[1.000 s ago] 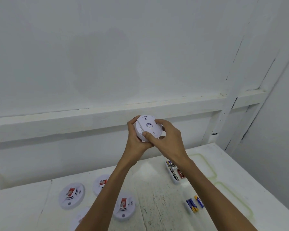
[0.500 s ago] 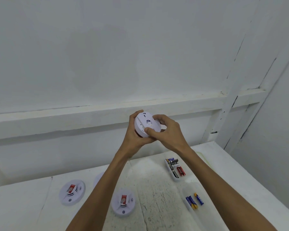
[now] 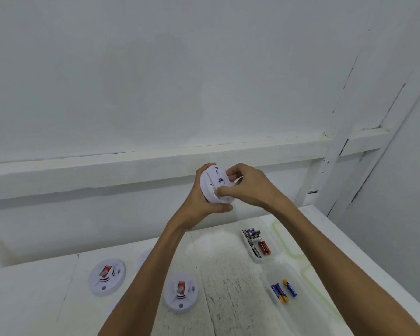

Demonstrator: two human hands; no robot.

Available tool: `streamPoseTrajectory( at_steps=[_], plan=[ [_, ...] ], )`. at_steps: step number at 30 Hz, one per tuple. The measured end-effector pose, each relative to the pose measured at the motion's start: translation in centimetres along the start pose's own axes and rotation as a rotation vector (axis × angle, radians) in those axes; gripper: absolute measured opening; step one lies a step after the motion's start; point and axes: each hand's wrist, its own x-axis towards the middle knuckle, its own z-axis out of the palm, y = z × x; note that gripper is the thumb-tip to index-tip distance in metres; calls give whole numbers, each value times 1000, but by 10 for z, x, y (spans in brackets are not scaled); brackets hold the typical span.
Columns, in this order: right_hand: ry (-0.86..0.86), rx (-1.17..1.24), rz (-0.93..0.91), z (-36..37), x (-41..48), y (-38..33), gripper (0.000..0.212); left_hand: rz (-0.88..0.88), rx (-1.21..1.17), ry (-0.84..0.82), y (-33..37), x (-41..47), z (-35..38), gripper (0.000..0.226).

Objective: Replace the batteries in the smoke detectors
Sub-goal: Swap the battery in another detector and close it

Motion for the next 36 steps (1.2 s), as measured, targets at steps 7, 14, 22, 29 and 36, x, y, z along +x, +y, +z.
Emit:
streamPoseTrajectory(
  at_steps=[7, 14, 22, 29, 36],
  plan=[
    [83, 16, -58, 0, -6, -4, 51, -183, -712, -80, 11, -4, -1, 68],
    [76, 61, -100, 12, -11, -1, 59, -218, -534, 169, 19, -5, 14, 46],
    [93, 39, -180, 23, -10, -1, 56, -128, -456, 262, 8, -7, 12, 37],
    [57, 10, -272, 26, -14, -1, 65, -198, -534, 226, 7, -12, 9, 43],
    [18, -34, -161, 27, -12, 4, 63, -245, -461, 267, 2, -13, 18, 40]
  ],
)
